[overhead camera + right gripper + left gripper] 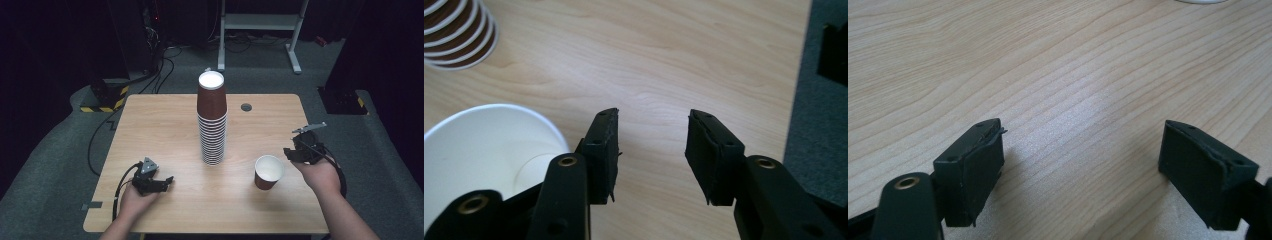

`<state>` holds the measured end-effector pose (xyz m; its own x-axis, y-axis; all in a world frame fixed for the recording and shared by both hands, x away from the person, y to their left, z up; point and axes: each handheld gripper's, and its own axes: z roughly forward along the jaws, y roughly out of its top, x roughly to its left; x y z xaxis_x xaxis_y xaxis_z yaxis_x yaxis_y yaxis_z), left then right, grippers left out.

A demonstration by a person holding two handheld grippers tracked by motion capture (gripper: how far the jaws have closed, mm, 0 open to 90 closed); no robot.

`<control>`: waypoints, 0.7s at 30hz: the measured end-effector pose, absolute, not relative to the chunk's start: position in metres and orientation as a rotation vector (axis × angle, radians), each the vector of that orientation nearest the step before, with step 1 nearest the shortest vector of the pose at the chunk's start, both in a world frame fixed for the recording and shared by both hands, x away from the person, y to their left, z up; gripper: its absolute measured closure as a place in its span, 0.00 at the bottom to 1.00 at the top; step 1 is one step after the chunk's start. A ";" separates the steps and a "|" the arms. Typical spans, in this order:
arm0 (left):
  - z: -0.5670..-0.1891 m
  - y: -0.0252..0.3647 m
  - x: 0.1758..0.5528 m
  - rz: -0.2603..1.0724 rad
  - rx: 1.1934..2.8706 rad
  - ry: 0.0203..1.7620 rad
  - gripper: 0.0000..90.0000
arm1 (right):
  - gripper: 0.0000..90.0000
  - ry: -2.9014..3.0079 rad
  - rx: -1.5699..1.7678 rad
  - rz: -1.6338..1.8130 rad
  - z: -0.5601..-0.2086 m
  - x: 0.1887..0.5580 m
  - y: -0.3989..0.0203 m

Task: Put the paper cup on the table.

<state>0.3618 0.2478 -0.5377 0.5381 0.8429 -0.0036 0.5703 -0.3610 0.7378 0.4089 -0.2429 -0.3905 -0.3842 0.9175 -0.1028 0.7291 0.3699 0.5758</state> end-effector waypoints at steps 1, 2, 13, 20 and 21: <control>-0.538 0.248 0.362 0.497 2.075 1.138 0.21 | 0.60 2.207 1.424 0.635 -0.392 0.408 -0.245; -0.538 0.248 0.362 0.494 2.071 1.142 0.21 | 0.60 2.195 1.416 0.643 -0.394 0.406 -0.247; -0.538 0.247 0.356 0.499 2.079 1.137 0.19 | 0.53 2.046 1.375 0.730 -0.430 0.391 -0.273; -0.538 0.251 0.344 0.504 2.074 1.147 0.19 | 0.48 2.009 1.392 0.741 -0.462 0.388 -0.293; -0.538 0.251 0.342 0.506 2.072 1.153 0.19 | 0.47 2.002 1.396 0.741 -0.466 0.388 -0.296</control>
